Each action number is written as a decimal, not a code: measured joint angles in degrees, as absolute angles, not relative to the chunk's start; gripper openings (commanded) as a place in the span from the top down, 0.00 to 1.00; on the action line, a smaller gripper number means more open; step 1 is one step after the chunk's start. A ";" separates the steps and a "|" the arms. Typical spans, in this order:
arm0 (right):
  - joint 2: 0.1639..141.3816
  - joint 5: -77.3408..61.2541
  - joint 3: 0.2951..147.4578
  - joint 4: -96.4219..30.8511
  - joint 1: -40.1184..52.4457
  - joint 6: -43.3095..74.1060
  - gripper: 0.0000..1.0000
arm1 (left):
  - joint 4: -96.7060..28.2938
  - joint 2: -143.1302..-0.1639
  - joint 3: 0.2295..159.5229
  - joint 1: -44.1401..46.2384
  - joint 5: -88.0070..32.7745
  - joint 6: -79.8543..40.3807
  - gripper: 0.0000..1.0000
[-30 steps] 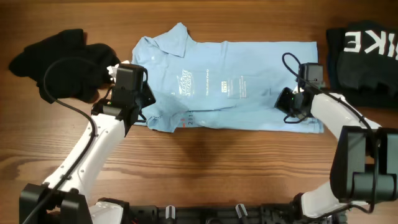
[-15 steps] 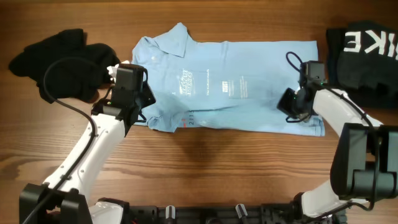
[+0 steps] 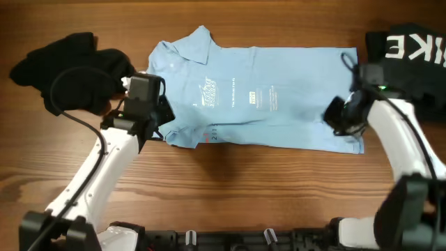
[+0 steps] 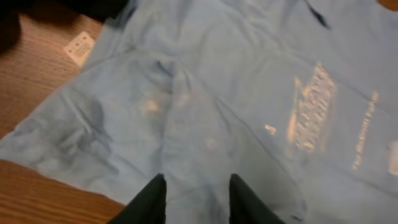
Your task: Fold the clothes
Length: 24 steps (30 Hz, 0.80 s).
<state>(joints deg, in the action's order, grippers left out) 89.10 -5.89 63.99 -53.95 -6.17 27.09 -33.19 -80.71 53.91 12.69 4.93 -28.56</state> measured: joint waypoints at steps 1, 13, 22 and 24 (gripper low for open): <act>87.22 -7.01 67.18 -56.12 -6.17 25.10 0.25 | -35.35 -80.66 56.95 12.69 3.73 -27.97 0.63; 93.08 -6.94 97.01 -58.15 -6.15 14.35 0.17 | -46.85 -96.03 96.38 12.69 1.02 -22.28 0.64; 111.81 -0.95 102.83 -48.60 -6.17 33.21 0.18 | -30.52 -115.07 102.30 12.69 4.93 -41.91 0.69; 115.90 -0.97 102.80 -46.13 -6.17 35.88 0.18 | -27.49 -117.67 102.45 12.69 5.74 -46.28 0.70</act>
